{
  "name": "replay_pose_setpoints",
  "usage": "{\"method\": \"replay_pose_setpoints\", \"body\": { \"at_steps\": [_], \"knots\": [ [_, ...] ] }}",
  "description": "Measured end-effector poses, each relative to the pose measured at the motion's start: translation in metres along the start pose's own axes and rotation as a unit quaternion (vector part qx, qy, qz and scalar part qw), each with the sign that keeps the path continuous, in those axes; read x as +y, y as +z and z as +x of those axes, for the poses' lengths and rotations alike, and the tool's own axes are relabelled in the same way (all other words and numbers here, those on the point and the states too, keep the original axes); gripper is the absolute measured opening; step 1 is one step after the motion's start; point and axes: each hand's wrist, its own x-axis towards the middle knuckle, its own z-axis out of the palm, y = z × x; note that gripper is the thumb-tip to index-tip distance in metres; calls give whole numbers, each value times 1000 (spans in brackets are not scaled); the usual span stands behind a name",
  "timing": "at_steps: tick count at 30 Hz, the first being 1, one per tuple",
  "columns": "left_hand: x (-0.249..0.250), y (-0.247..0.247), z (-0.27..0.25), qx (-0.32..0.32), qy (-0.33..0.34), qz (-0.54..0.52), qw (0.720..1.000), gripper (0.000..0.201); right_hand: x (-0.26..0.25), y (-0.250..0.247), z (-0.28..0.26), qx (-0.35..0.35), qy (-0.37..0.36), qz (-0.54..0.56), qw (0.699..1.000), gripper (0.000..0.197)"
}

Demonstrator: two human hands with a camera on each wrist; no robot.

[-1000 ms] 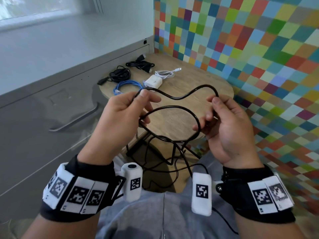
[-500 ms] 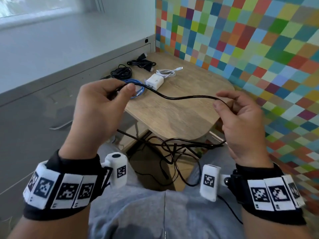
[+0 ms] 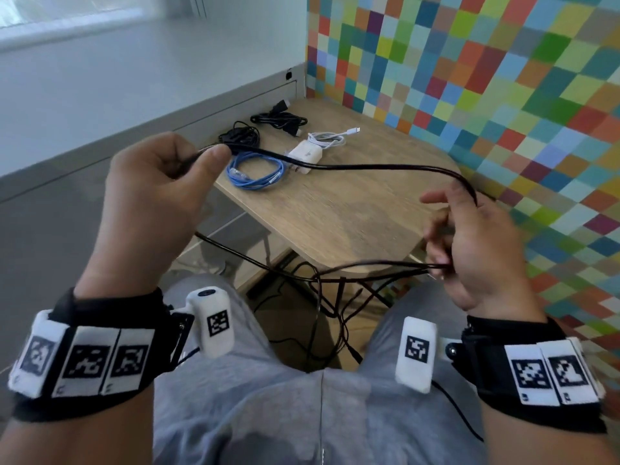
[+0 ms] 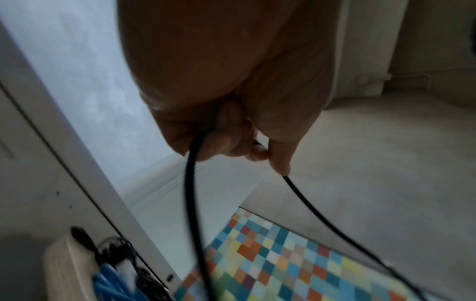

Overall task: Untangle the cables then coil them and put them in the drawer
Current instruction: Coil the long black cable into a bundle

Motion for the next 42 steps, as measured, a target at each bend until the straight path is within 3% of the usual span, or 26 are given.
{"method": "replay_pose_setpoints", "body": {
  "at_steps": [3, 6, 9, 14, 16, 18, 19, 21, 23, 24, 27, 31, 35, 39, 42],
  "knots": [
    [-8, -11, 5, 24, 29, 84, 996, 40, 0, -8, 5, 46, -87, -94, 991, 11],
    [-11, -20, 9, 57, 48, 153, 985, 38, 0, -11, 8, 101, -141, -118, 978, 13],
    [-13, -15, 8, 48, 51, 145, 987, 35, -1, -2, 4, 82, -100, -55, 990, 17],
    [-19, 9, -2, -73, 22, 220, 973, 11, -3, 13, -5, 26, 5, 76, 997, 33],
    [-12, 21, -12, -68, 33, 205, 976, 19, -5, 21, -10, 25, 8, 78, 997, 34],
    [6, 32, -24, -43, 86, 117, 988, 12, -7, 29, -15, 27, 2, 60, 998, 33],
    [18, 35, -31, -70, 102, 57, 991, 3, -8, 34, -17, 28, 1, 49, 998, 33],
    [44, 40, -44, -203, 84, -17, 975, 22, -9, 41, -21, 31, -3, 31, 999, 32],
    [60, 46, -54, -364, 51, 9, 930, 38, -12, 46, -24, 36, -11, 21, 999, 32],
    [61, 51, -58, -411, 44, 42, 909, 43, -14, 48, -24, 35, -14, 21, 999, 32],
    [56, 67, -68, -461, 50, 134, 876, 51, -16, 50, -27, 24, -13, 43, 999, 34],
    [51, 80, -71, -422, 71, 158, 890, 27, -15, 52, -30, 4, -1, 71, 998, 29],
    [49, 84, -71, -378, 50, 159, 911, 26, -16, 54, -31, -18, -2, 93, 995, 28],
    [38, 92, -72, -342, 90, 179, 918, 34, -20, 50, -29, -40, 23, 169, 985, 32],
    [25, 95, -67, -329, 102, 181, 921, 16, -24, 45, -29, -65, 37, 228, 971, 31]
  ]
}}
